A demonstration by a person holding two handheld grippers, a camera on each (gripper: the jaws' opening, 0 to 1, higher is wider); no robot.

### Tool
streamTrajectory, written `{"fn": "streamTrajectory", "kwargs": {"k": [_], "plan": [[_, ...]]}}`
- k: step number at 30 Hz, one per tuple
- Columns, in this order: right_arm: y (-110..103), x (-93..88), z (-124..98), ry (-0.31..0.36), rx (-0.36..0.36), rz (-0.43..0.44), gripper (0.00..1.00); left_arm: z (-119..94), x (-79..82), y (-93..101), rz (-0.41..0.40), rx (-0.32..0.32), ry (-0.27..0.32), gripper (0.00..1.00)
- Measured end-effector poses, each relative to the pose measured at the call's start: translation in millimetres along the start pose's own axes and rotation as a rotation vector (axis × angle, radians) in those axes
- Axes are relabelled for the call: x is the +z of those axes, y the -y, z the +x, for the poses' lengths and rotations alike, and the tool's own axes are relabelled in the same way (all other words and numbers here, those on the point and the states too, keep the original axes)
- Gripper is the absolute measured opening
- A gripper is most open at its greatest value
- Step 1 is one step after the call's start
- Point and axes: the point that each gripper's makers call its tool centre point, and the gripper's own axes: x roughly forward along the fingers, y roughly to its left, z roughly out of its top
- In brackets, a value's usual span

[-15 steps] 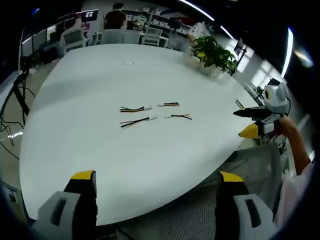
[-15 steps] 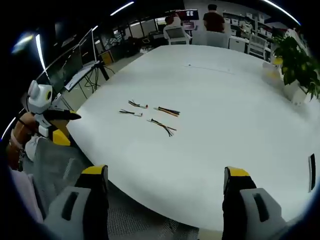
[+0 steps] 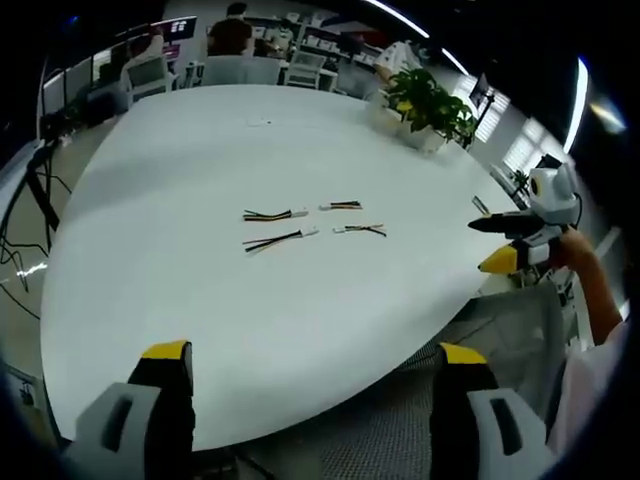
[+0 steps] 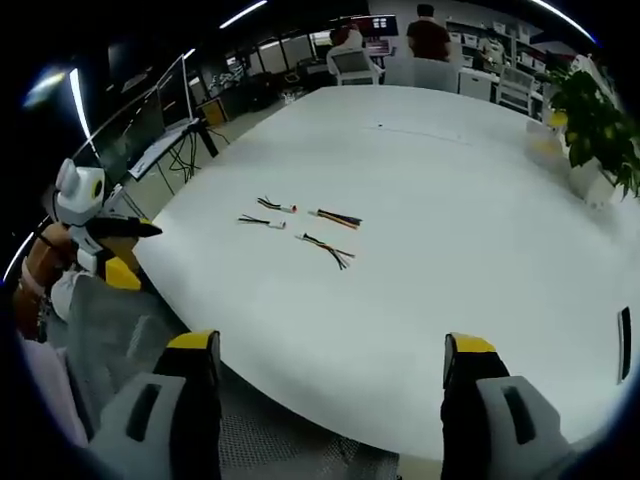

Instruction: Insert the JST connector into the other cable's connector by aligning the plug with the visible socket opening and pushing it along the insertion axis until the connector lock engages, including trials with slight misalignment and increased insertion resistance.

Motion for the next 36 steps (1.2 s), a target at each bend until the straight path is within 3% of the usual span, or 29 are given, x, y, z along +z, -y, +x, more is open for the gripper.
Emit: {"fn": "streamTrajectory", "kwargs": {"k": [10,19,32,36], "plan": [[3,4.4,-2,0.006,-0.006,-0.004,0.91,-2,-0.2,-4.3,0.013,0.0,-0.028,0.99],[5,8.4,-3,0.017,-0.009,-0.002,0.89,-6,10.7,-6.3,0.026,0.009,0.007,0.99],[7,7.3,-2,0.015,-0.015,0.009,0.88,-5,5.9,-4.0,0.024,0.001,0.005,0.97],[8,5.0,-3,0.022,-0.01,0.055,0.87,-5,3.6,-5.1,0.02,0.004,0.005,0.97]]}}
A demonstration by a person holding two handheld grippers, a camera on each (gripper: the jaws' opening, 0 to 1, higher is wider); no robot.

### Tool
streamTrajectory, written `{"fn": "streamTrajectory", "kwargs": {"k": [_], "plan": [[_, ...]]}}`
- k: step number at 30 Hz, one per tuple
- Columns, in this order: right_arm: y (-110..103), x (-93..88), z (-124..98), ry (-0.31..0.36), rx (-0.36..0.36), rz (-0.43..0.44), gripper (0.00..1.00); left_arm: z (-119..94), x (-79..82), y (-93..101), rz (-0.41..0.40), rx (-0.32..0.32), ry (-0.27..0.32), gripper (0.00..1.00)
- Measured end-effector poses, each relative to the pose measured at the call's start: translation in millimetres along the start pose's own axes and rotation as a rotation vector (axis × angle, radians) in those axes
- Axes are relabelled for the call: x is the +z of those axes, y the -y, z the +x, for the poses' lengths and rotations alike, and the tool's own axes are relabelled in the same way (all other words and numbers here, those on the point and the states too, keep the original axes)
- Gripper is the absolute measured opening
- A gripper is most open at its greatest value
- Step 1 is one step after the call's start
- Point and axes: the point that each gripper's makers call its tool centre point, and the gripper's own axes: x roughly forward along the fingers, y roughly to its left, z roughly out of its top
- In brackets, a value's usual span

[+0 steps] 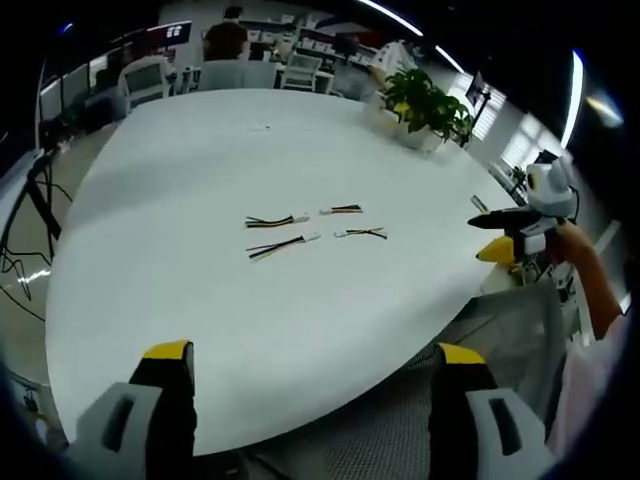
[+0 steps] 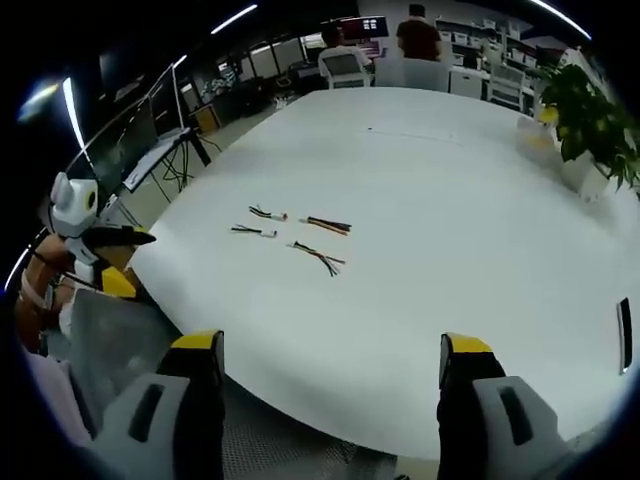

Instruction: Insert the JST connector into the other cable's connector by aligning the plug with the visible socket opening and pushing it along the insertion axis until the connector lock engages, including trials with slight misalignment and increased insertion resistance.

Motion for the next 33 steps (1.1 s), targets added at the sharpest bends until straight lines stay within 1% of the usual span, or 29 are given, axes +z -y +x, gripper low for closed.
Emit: {"fn": "streamTrajectory", "kwargs": {"k": [3,7,11,18,22,24,26,29,33], "plan": [[-1,-2.9,0,0.001,0.012,0.013,0.87,0,-4.1,0.2,-0.005,0.0,-0.013,0.97],[0,-3.2,2,0.004,0.012,0.005,0.87,1,-5.7,-0.5,-0.001,0.005,-0.021,0.97],[0,-0.9,2,0.004,0.014,0.004,0.87,1,-2.8,-0.6,0.012,0.008,-0.016,0.97],[2,3.8,4,0.012,0.01,0.004,0.86,2,2.1,-1.9,0.012,0.01,-0.006,0.96],[6,5.4,5,0.012,0.0,0.006,0.83,4,2.2,-6.0,0.014,0.02,-0.009,0.94],[9,10.2,4,0.037,-0.015,0.005,0.79,4,2.5,-7.5,0.013,0.022,-0.013,0.93],[11,13.1,3,0.048,-0.02,0.017,0.79,4,2.4,-7.3,0.011,0.018,-0.024,0.9],[12,18.0,4,0.061,-0.016,0.037,0.77,5,7.2,-7.5,0.021,0.013,-0.02,0.89],[13,22.6,6,0.063,-0.017,0.038,0.76,8,16.6,-8.0,0.029,0.005,-0.011,0.88]]}}
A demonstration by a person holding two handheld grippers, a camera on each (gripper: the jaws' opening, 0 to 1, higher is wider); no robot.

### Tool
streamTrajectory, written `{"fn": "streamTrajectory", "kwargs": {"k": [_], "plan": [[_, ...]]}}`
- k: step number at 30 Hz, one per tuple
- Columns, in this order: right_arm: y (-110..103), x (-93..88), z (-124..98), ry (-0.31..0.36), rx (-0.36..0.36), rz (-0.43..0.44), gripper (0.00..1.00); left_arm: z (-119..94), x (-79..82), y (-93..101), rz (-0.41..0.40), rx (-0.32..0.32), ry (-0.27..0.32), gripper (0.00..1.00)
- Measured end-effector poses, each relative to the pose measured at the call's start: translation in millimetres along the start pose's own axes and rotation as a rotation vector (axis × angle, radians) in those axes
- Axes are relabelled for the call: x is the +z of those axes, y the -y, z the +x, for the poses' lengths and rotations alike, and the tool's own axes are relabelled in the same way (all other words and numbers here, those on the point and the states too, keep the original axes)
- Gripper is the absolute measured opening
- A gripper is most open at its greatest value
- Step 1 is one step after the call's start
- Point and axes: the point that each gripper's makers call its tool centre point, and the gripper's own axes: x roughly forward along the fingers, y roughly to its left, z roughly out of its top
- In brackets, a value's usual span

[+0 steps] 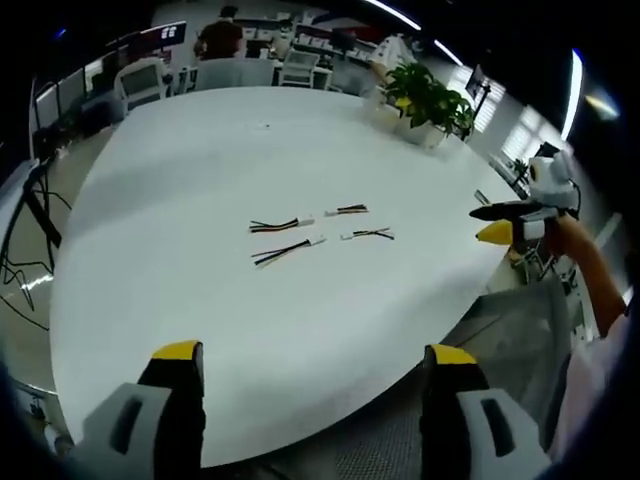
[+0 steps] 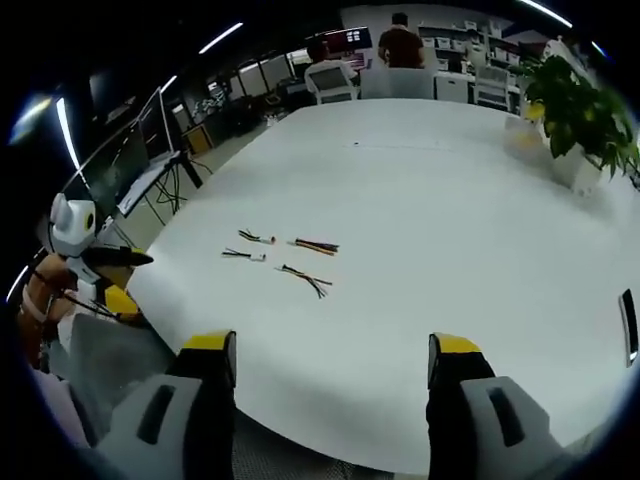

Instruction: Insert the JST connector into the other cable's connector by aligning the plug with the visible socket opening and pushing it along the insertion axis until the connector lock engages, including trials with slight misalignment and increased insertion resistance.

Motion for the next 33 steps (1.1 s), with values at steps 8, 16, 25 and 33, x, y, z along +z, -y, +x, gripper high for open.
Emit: {"fn": "streamTrajectory", "kwargs": {"k": [8,16,25,33], "plan": [[-1,8.9,6,-0.001,0.008,-0.001,0.74,5,18.5,-2.9,0.032,-0.005,0.013,0.86],[-3,22.2,16,0.001,0.009,-0.037,0.73,8,39.7,-3.0,0.089,-0.008,0.024,0.85],[-2,34.3,20,0.021,0.012,-0.041,0.71,14,53.4,1.0,0.12,-0.02,0.034,0.83],[-2,42.8,30,0.028,0.013,-0.036,0.7,20,68.0,6.9,0.148,-0.04,0.049,0.82]]}}
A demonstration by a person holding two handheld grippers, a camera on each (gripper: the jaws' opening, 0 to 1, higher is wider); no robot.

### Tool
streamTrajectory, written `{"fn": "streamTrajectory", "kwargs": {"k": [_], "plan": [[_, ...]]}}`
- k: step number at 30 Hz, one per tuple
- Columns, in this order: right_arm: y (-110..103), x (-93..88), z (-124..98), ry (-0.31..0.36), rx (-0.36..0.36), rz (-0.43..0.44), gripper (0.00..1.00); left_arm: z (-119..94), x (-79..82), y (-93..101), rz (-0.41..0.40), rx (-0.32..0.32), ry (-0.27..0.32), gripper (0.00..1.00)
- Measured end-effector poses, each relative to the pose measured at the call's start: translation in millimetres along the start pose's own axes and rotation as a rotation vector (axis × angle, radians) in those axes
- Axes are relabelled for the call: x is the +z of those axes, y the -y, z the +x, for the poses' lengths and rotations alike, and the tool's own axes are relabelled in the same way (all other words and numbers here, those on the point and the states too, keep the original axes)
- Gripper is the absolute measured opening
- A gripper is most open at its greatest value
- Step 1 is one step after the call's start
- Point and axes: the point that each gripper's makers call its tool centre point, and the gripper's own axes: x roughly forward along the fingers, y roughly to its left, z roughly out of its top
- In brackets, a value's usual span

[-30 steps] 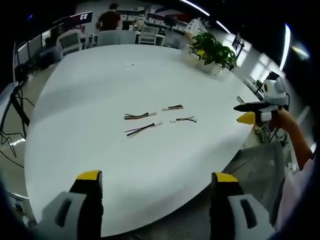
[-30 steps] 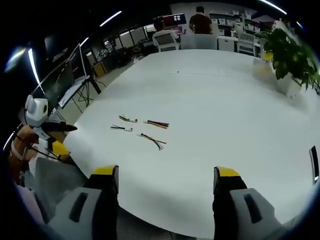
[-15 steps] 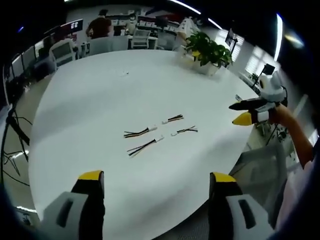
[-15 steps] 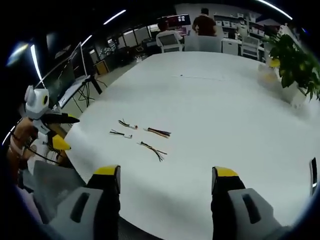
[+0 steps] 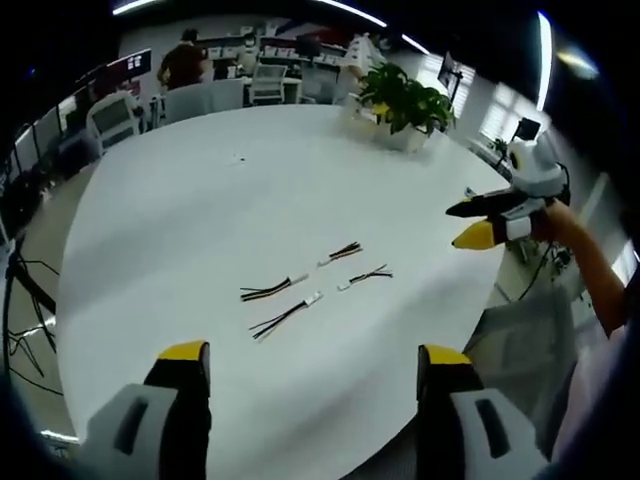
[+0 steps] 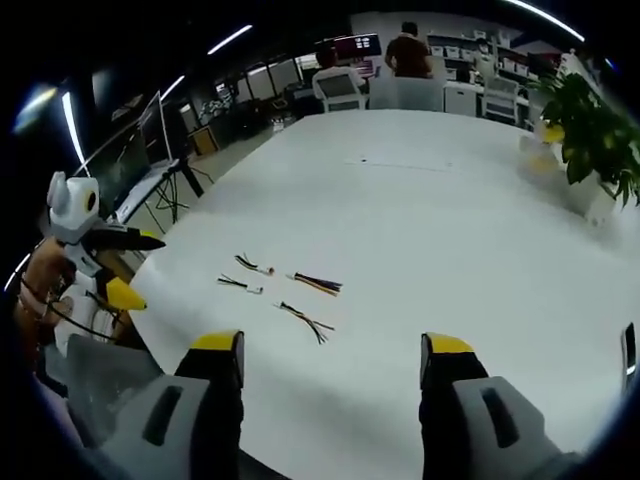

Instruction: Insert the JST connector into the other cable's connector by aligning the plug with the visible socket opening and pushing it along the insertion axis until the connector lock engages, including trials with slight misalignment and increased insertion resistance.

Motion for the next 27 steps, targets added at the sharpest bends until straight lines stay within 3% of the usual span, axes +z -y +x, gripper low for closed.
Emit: {"fn": "streamTrajectory", "kwargs": {"k": [22,27], "plan": [[-6,25.3,24,0.019,0.041,-0.012,0.69,29,22.7,-16.4,0.066,0.035,0.01,0.79],[-6,28.7,28,0.021,0.042,-0.02,0.64,33,24.3,-20.3,0.074,0.039,0.013,0.76]]}}
